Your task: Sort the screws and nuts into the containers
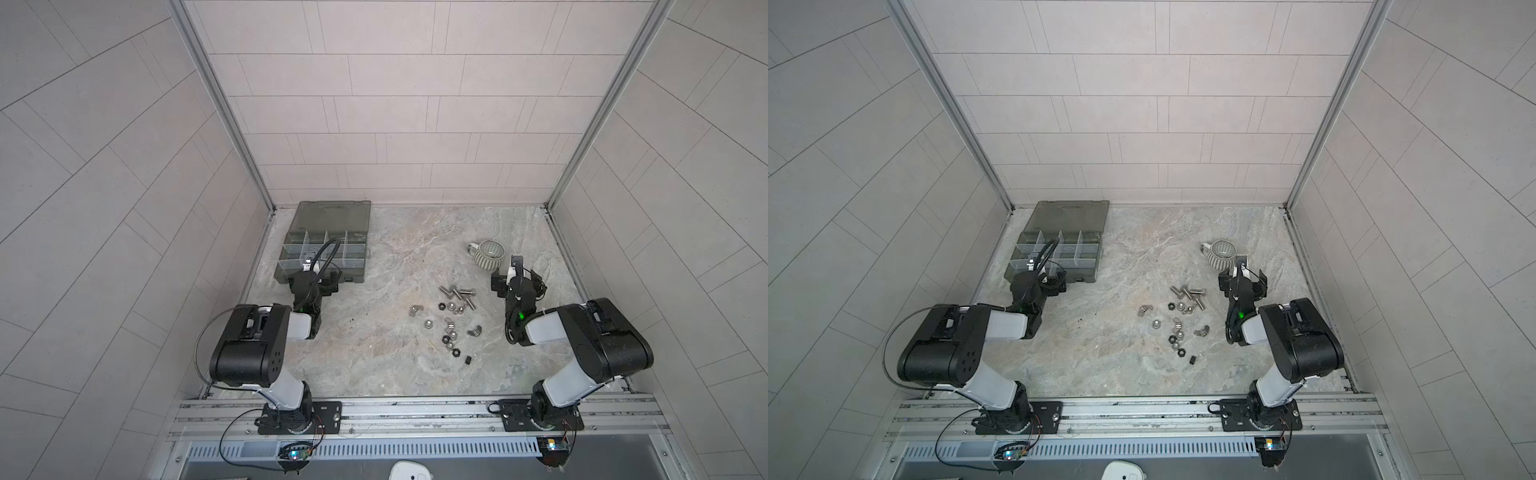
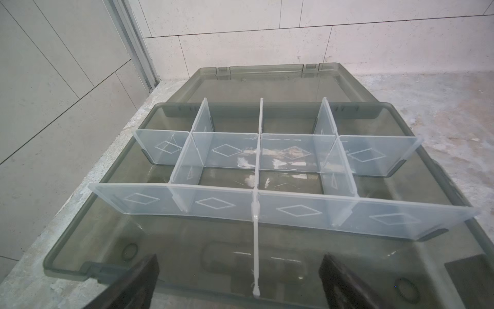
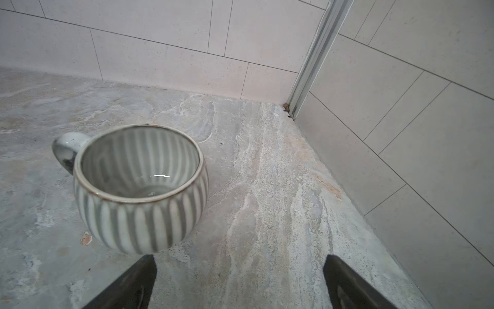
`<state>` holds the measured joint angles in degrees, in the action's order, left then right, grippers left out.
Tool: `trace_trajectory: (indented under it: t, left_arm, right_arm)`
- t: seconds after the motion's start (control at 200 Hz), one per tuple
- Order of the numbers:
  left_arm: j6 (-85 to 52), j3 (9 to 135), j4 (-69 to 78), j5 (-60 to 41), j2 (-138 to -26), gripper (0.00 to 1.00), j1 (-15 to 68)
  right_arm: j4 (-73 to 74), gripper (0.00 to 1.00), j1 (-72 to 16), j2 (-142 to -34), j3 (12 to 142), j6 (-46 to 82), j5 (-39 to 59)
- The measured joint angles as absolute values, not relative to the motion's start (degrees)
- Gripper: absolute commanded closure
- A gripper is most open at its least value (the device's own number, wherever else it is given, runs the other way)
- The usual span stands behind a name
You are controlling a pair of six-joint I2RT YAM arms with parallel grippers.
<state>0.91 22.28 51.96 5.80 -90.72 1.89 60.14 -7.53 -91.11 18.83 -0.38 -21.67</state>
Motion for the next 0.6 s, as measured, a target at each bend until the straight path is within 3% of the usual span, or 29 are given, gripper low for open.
trace_trajectory:
  t: [0.6]
  left_arm:
    - [0.9,22.3,52.0,5.8,-90.7,0.00,1.9]
  right_arm:
    - [62.1,0.01,-7.5,-91.1,18.3,-1.3,-18.6]
